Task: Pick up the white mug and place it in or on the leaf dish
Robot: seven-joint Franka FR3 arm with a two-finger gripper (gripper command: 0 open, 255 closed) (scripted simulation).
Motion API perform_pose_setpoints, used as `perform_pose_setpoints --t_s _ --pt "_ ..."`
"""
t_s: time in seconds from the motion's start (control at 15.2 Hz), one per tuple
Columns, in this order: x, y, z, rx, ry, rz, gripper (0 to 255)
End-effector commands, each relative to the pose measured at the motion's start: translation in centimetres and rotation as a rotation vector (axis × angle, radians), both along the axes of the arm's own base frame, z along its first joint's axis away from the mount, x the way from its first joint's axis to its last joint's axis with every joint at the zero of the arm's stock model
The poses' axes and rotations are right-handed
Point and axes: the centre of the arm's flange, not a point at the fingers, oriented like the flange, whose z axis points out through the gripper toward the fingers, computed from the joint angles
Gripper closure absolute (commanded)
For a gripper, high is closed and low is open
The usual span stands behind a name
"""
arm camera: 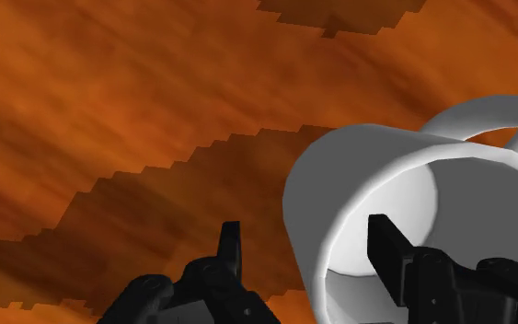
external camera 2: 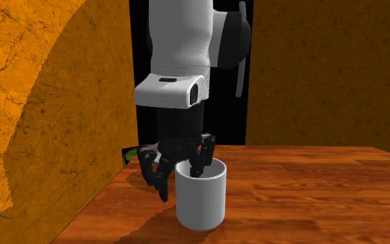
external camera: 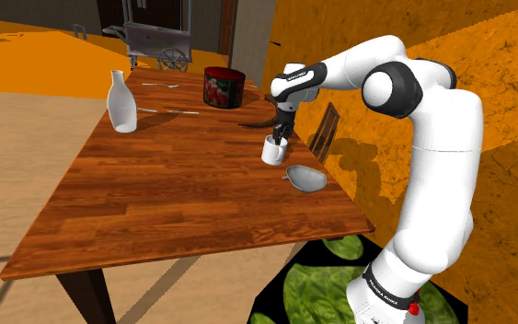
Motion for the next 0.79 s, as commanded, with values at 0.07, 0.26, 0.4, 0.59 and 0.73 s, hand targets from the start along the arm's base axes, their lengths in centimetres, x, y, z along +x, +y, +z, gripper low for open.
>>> perform_pose_setpoints --t_s 0.07,0.26,0.4,0.59,0.73 --pt "0.0 0.0 0.0 0.000 0.000 0.000 255" --pt "0.0 0.0 0.0 0.000 0.000 0.000 255" --pt "0.0 0.0 0.0 0.000 0.000 0.000 255" --pt "0.0 0.0 0.5 0.000 0.000 0.000 255" --pt "0.0 0.0 1.6 0.000 0.000 0.000 255"
